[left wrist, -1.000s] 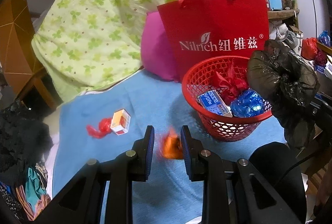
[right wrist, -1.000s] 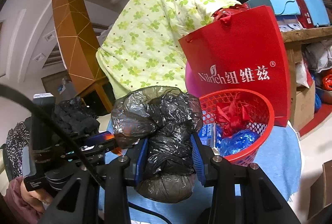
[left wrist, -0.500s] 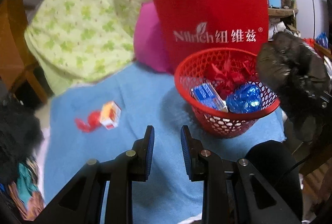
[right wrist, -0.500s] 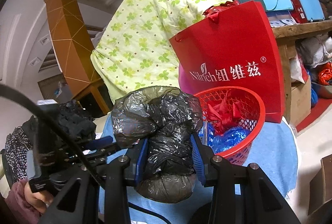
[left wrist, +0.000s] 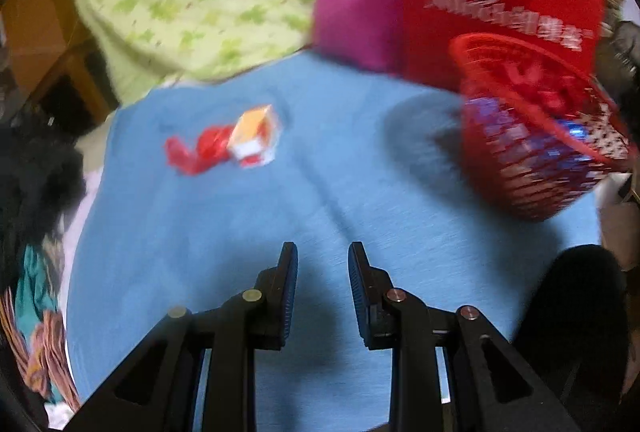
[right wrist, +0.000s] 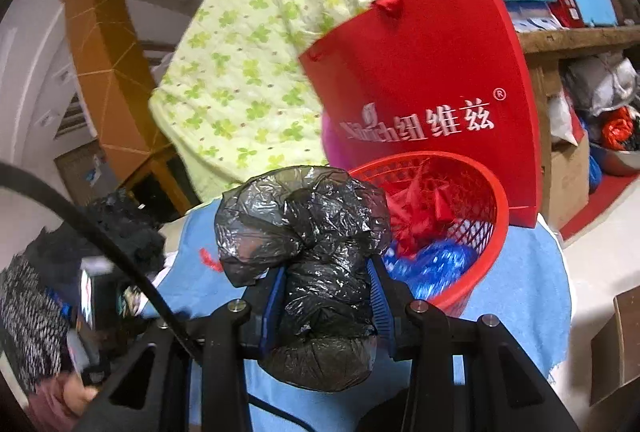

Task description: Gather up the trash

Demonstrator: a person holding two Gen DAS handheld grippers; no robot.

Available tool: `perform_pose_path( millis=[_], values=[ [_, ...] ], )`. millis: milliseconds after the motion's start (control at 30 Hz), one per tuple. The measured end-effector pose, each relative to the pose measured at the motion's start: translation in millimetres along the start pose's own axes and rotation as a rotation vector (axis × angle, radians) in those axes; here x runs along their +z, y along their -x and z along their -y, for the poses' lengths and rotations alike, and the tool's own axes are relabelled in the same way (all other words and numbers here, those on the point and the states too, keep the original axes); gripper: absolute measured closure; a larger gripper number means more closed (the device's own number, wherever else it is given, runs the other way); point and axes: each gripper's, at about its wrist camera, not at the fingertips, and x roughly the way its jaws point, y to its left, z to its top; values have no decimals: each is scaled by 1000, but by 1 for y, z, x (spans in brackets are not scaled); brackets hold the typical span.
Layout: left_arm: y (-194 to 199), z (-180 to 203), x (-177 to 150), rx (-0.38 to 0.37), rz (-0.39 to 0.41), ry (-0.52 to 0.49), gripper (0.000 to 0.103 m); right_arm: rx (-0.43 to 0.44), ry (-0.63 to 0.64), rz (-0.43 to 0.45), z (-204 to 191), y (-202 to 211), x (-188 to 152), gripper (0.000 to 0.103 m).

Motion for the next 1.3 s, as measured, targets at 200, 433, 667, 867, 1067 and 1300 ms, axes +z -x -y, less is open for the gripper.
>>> perform_pose_path(
  millis=[200,433,667,867,1067,1300],
  values=[
    [-48,-68,-19,85,-80,119,68,-93,-28,-41,5,-45,22,40],
    [-96,-149,-28,199,-117,216,49,-52,145,35,-50,-55,28,40],
    [-144,-209,-32,199,-63,321,23,171,462,-39,-158,-102,-17,38],
    [-163,-220,-25,196,-61,360,9,104,577,-255,-188,-219,-82,38],
    [-189,-240,-10,203,-125,404,0,-175,541,-400,-152,-319,-102,35],
    [-200,-241,-4,249,-168,385,0,-185,406,-420,-124,-332,-89,2]
  ],
)
